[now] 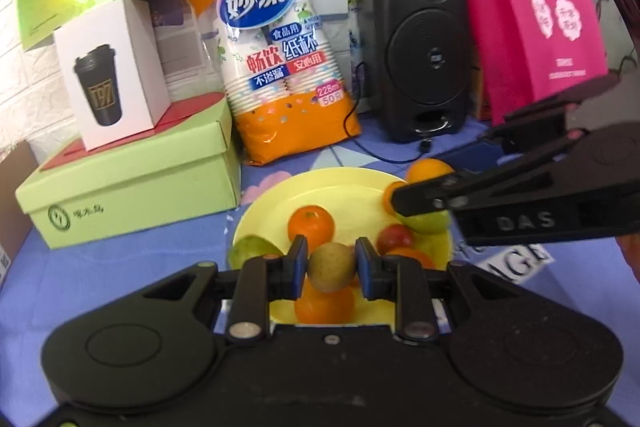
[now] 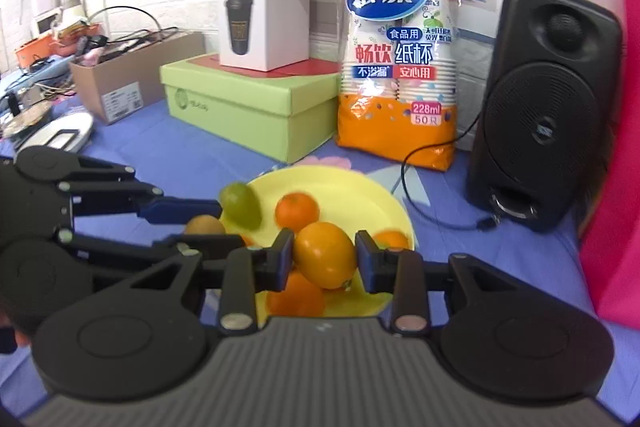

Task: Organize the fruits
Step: 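Lower both fruits onto the yellow plate and open both tools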

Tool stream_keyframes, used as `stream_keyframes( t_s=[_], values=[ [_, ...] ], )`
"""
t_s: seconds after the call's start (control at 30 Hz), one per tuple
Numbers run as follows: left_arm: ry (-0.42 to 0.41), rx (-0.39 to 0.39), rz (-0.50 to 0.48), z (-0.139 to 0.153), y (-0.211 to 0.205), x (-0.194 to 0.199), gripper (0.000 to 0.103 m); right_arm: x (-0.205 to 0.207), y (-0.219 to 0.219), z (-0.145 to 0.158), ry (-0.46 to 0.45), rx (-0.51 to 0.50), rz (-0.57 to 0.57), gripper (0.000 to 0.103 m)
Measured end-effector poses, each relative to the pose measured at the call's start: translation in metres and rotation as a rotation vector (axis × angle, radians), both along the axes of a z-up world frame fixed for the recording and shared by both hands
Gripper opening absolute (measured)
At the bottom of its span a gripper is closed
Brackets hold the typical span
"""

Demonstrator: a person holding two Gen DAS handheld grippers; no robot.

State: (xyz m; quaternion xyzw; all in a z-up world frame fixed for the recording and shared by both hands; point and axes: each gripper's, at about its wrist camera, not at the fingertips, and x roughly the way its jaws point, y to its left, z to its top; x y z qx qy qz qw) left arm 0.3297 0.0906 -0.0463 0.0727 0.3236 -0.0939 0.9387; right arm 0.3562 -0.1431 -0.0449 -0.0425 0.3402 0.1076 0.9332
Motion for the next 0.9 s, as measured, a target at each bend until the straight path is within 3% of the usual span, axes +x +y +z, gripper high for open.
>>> stream_keyframes(
  t_s=[0.23, 0.9],
  values=[
    [0.026, -0.017, 0.051, -0.016, 0.013, 0.034, 0.026, 0.042, 0.005, -0.013, 0.027, -0.015, -0.014, 0.032],
    [0.032, -0.012, 0.049, -0.025, 0.012, 0.045, 0.027, 0.057, 0.005, -0.031, 0.049, -0.012, -0.033, 0.033]
  ],
)
